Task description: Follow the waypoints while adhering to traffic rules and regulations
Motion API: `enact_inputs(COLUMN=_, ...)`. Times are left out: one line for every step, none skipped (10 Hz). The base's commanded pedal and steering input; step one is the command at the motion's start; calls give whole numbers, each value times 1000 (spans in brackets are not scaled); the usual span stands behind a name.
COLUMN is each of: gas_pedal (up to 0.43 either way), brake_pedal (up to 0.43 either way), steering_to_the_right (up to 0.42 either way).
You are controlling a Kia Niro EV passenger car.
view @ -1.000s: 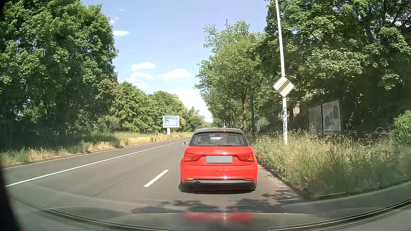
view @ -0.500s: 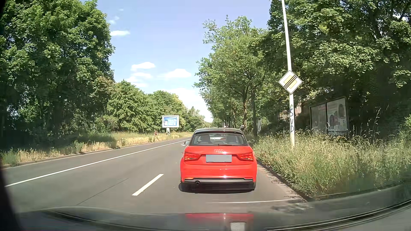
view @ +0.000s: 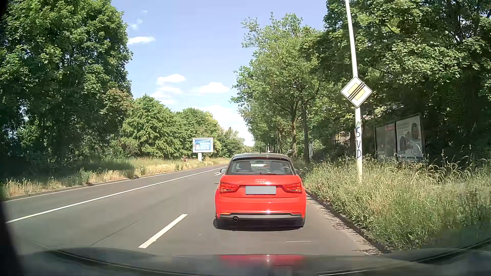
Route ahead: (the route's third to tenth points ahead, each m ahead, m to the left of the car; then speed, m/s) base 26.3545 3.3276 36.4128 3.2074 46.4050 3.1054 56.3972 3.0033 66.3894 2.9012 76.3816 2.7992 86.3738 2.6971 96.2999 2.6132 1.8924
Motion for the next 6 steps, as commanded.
enact_inputs(gas_pedal=0, brake_pedal=37, steering_to_the_right=-3)
enact_inputs(gas_pedal=0, brake_pedal=30, steering_to_the_right=-2)
enact_inputs(gas_pedal=0, brake_pedal=30, steering_to_the_right=-1)
enact_inputs(gas_pedal=0, brake_pedal=30, steering_to_the_right=-1)
enact_inputs(gas_pedal=0, brake_pedal=37, steering_to_the_right=-1)
enact_inputs(gas_pedal=0, brake_pedal=30, steering_to_the_right=-1)
